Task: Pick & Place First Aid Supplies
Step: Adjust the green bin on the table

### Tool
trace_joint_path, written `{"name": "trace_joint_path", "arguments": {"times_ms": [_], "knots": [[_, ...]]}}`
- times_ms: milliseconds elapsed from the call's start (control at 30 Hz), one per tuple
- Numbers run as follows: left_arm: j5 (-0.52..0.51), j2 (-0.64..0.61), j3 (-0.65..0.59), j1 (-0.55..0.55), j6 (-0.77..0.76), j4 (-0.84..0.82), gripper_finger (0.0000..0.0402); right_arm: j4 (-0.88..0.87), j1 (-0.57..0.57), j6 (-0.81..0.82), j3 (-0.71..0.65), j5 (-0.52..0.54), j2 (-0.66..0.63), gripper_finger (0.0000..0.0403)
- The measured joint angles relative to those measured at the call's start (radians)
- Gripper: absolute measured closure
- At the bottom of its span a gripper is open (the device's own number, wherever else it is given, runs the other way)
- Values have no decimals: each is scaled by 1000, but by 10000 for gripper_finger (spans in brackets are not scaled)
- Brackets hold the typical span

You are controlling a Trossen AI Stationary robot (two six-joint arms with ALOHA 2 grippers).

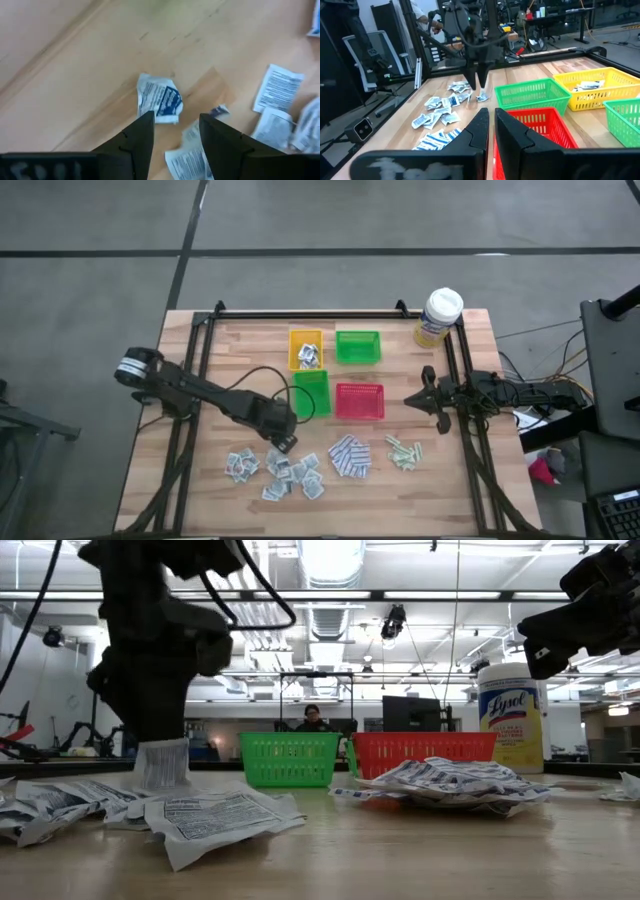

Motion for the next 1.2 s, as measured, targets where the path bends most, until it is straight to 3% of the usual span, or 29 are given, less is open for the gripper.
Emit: {"name": "trace_joint_path", "arguments": {"times_ms": [367, 567, 767, 967, 1200], "knots": [[-102, -37, 98, 0, 8, -123, 234, 0, 0, 0, 0, 0, 0, 374], [-246, -37, 170, 6, 100, -139, 234, 0, 0, 0, 0, 0, 0, 374], [-390, -19, 241, 38, 299, -131, 234, 0, 0, 0, 0, 0, 0, 374], [-378, 36, 262, 110, 518, -17, 234, 0, 0, 0, 0, 0, 0, 374], [-292, 115, 262, 175, 650, 61, 234, 0, 0, 0, 0, 0, 0, 374]]}}
